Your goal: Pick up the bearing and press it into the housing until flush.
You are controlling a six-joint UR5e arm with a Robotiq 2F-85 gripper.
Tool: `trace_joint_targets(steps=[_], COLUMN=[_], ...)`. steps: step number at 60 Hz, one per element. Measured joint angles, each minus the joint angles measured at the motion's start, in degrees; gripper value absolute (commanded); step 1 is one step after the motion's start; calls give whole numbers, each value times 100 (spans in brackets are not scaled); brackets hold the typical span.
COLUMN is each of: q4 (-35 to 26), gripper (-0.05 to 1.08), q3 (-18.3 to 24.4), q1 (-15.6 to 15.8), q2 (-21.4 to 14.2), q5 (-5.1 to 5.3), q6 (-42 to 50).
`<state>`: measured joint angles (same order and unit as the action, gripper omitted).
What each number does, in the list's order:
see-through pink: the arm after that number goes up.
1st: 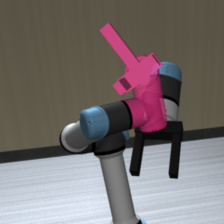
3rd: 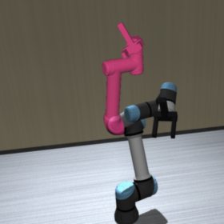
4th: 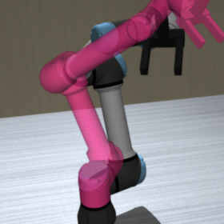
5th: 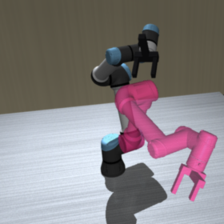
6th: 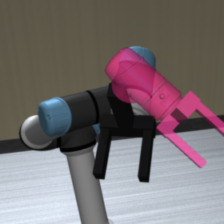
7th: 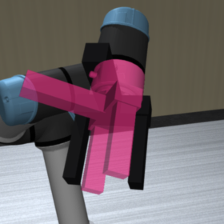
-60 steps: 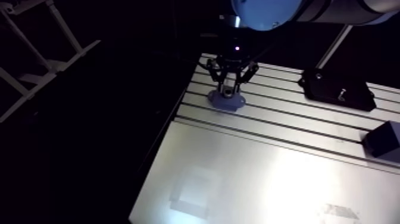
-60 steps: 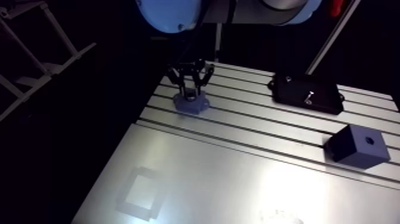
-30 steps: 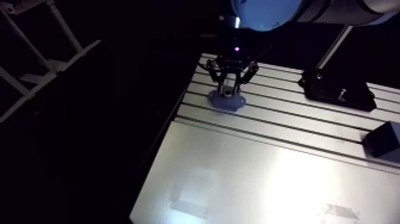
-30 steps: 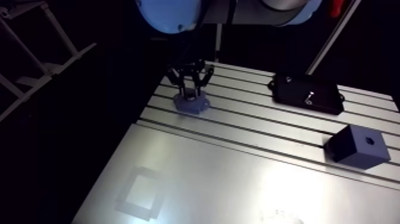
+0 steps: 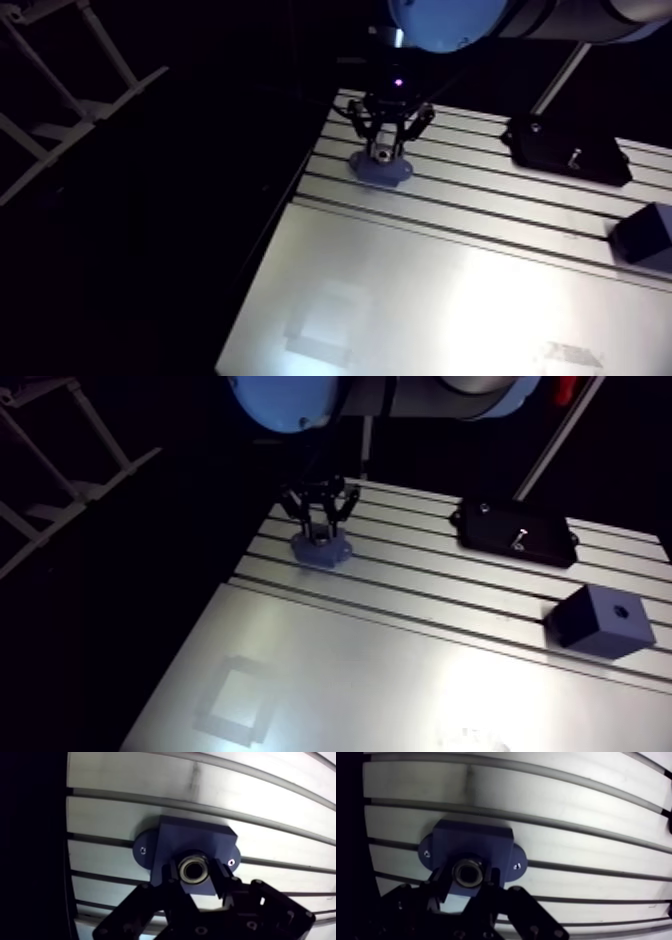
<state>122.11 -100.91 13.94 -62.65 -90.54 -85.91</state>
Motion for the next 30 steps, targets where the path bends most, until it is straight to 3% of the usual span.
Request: trace_joint_targets(steps=[30], q4=[18], gripper=[59], q3=[-3], q1=[3], q2=[5], q5=[5], q6=[-45])
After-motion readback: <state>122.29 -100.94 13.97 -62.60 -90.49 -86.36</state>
